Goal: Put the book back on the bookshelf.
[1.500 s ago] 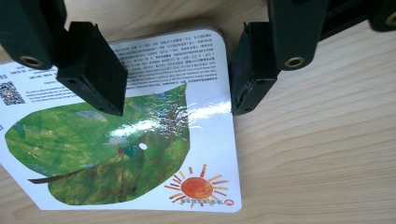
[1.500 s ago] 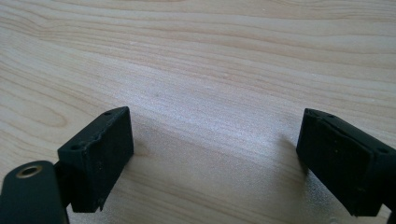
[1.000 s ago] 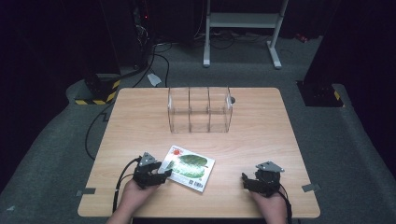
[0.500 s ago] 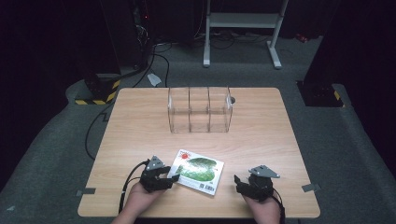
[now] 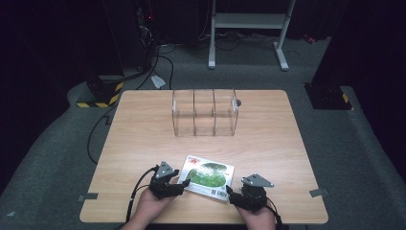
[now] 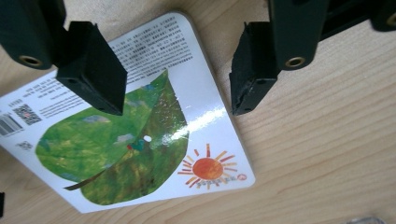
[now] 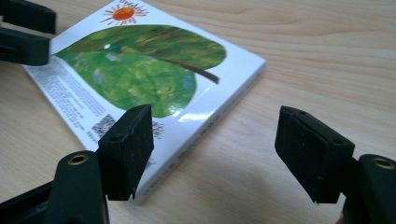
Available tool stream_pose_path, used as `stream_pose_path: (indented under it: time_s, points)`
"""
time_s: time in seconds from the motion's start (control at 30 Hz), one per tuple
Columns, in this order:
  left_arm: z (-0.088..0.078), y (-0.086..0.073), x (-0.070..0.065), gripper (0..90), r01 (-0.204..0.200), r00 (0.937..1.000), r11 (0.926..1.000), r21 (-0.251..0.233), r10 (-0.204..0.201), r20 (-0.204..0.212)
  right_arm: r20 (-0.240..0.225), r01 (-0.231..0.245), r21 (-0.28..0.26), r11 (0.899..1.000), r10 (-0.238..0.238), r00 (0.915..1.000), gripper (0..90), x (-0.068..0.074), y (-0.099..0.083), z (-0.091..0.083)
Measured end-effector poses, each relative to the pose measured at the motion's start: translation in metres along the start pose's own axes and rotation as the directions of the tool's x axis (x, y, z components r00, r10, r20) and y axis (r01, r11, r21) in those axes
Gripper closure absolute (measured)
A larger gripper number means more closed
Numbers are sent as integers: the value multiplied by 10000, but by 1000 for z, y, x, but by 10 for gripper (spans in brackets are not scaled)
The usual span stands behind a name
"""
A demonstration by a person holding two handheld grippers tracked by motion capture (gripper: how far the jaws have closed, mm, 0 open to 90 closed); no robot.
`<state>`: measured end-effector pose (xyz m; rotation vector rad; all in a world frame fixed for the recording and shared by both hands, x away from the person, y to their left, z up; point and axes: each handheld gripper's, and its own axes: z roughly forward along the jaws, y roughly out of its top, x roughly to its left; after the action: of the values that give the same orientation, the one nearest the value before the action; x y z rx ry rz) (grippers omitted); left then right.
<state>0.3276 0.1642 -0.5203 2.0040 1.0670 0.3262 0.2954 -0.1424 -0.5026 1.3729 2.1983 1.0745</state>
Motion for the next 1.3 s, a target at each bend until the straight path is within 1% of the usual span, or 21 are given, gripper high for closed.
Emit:
stream_pose_path:
  time_s: [0.03, 0.1, 0.13, 0.2, 0.27, 0.37, 0.43, 0.5, 0.53, 0.67, 0.7, 0.87, 0.9, 0.97, 1.0, 1.07, 1.1, 1.13, 1.17, 1.2, 1.3]
  points:
    - [2, 0, 0, 351, 15, 10000, 10000, 73, -15, -20, -58, 38, 31, 10000, -38, 10000, 278, 2, 0, 1]
    - [4, -1, -1, 339, 202, 9996, 9997, 102, -204, 182, -185, -5, 82, 10000, 7, 9998, 271, 5, -1, 3]
    - [5, -1, -1, 339, 299, 9993, 9995, 89, -301, 204, -241, 48, 118, 9999, -45, 9997, 268, 7, -1, 4]
    - [6, 0, -1, 330, 367, 9990, 9992, 169, -372, 257, -395, -90, 252, 9996, 99, 9992, 249, 11, -2, 6]
    - [6, 0, -2, 327, 368, 9990, 9992, 166, -372, 259, -445, -80, 248, 9997, 91, 9990, 244, 11, -2, 7]
    - [7, 0, -4, 304, 421, 9988, 9990, 174, -425, 237, -574, -336, 472, 9983, 363, 9977, 211, 13, -1, 12]
    - [7, 0, -5, 296, 433, 9988, 9990, 141, -436, 212, -637, -290, 514, 9983, 323, 9974, 203, 13, -1, 15]
    - [7, 0, -5, 295, 461, 9987, 9988, 153, -464, 205, -634, -375, 563, 9977, 411, 9971, 201, 14, -1, 15]
    - [7, 0, -5, 281, 553, 9982, 9983, 192, -557, 233, -658, -320, 559, 9979, 357, 9972, 196, 15, -1, 16]
    - [8, 0, -8, 270, 431, 9990, 9989, 191, -433, 82, -714, -390, 600, 9974, 433, 9965, 194, 16, -1, 16]
    - [8, 0, -9, 272, 514, 9986, 9985, 181, -517, 122, -698, -396, 587, 9975, 436, 9966, 194, 15, -1, 16]
    - [9, 0, -13, 284, 486, 9985, 9986, 191, -491, 249, -651, -427, 679, 9968, 472, 9968, 194, 15, -2, 16]
    - [10, 0, -16, 293, 387, 9988, 9990, 205, -393, 299, -598, -420, 704, 9966, 463, 9971, 195, 13, -2, 16]
    - [12, 0, -21, 299, 344, 9985, 9993, 172, -351, 425, -585, -388, 655, 9971, 427, 9974, 194, 12, -2, 16]
    - [12, 1, -23, 306, 231, 9987, 9995, 197, -240, 439, -508, -406, 666, 9970, 440, 9977, 193, 11, -2, 15]
    - [13, 1, -25, 305, 159, 9991, 9996, 213, -168, 400, -404, -533, 663, 9964, 561, 9976, 194, 8, -3, 15]
    - [14, 2, -26, 306, 368, 9979, 9991, 216, -379, 533, -366, -667, 713, 9952, 694, 9969, 193, 5, -4, 15]
    - [14, 2, -26, 308, 368, 9979, 9991, 216, -379, 533, -366, -667, 713, 9952, 694, 9969, 193, 5, -4, 15]
    - [14, 2, -25, 308, 485, 9974, 9986, 205, -495, 524, -335, -689, 756, 9948, 716, 9969, 192, 4, -4, 15]
    - [14, 3, -25, 305, 599, 9971, 9980, 184, -606, 452, -296, -713, 735, 9947, 737, 9968, 191, 2, -5, 14]
    - [16, 3, -24, 288, 737, 9970, 9972, 94, -739, 243, -228, -811, 736, 9940, 830, 9963, 193, 0, -6, 12]
